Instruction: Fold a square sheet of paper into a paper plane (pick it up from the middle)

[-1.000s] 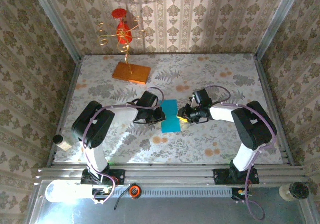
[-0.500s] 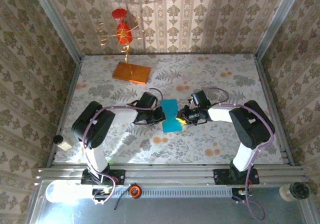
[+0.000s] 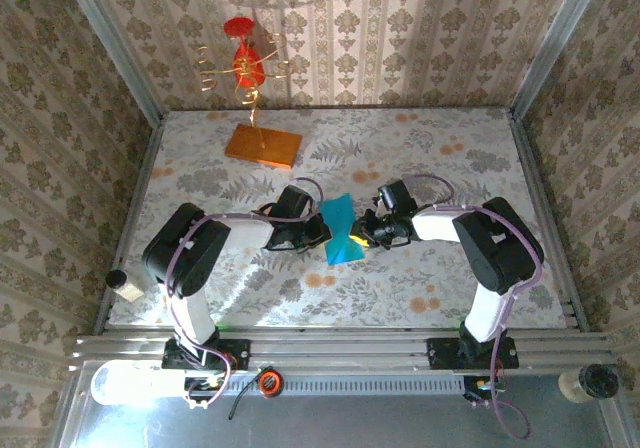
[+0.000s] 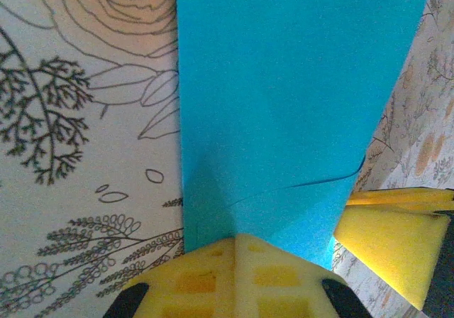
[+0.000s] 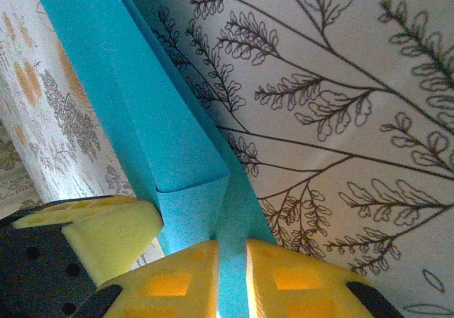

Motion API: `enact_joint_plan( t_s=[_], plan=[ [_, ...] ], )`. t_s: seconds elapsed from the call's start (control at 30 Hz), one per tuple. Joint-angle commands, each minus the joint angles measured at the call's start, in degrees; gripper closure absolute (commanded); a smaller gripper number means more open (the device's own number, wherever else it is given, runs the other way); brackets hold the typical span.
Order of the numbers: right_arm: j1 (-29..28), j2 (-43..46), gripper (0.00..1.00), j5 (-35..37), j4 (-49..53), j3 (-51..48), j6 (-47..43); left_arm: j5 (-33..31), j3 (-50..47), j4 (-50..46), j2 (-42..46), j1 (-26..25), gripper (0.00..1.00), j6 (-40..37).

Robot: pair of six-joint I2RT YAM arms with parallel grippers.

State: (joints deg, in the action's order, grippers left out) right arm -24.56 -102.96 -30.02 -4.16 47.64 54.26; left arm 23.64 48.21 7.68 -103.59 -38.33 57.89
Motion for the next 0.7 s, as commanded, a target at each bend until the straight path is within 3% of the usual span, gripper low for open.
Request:
enact_joint_plan(
  t_s=[0.0, 0.3, 0.67],
  plan=[
    [-0.5, 1.3, 0.79, 2.4, -0.2, 0.1, 0.3, -2.4, -2.8, -4.9, -1.8, 0.5, 0.99, 1.2],
    [-0.5, 5.2, 0.71, 5.9, -1.6, -1.9, 0.8, -1.1, -4.4, -2.2, -1.8, 1.3, 0.99, 2.7],
    [-0.6, 1.5, 0.70, 3.5, -0.3, 0.2, 0.9, 0.1, -5.7, 0.4, -2.1, 1.9, 0.99, 4.1]
  ],
)
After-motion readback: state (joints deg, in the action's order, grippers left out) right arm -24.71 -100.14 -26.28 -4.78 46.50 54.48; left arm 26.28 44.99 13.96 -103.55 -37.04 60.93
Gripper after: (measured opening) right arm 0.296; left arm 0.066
